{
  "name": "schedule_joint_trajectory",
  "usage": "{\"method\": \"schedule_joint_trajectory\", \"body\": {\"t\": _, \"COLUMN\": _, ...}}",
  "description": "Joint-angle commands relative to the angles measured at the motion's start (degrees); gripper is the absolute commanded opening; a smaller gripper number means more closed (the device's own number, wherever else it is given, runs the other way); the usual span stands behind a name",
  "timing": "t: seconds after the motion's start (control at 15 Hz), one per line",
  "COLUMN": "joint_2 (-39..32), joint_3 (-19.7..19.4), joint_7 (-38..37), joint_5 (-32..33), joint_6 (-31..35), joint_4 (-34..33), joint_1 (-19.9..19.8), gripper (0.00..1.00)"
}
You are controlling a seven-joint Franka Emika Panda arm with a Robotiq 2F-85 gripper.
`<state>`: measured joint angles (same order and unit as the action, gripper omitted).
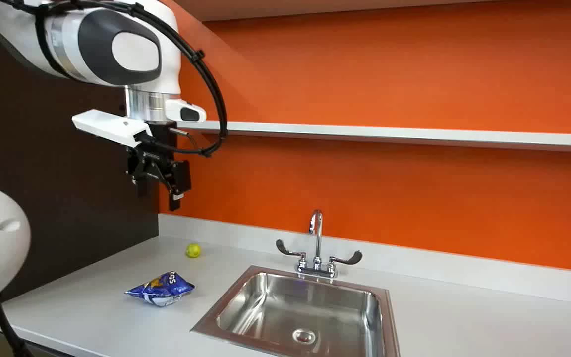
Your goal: Place the bag of doritos on the left side of the bottom shelf
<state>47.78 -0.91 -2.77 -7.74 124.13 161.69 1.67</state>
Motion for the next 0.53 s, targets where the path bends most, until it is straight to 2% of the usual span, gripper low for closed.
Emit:
{"method": "schedule_joint_trajectory", "body": {"t": 0.0, "joint_2": -0.07, "joint_3": 0.2, "joint_7": 0.15, "joint_5": -0.16, "joint_6": -0.32, "joint_4": 0.01, "joint_1": -0.23, "gripper": 1.0}}
{"method": "schedule_joint_trajectory", "body": {"t": 0.47, "joint_2": -2.93, "joint_3": 1.74, "joint_7": -0.28, "joint_5": 0.68, "joint_6": -1.06, "joint_4": -0.82, "joint_1": 0.08, "gripper": 1.0}}
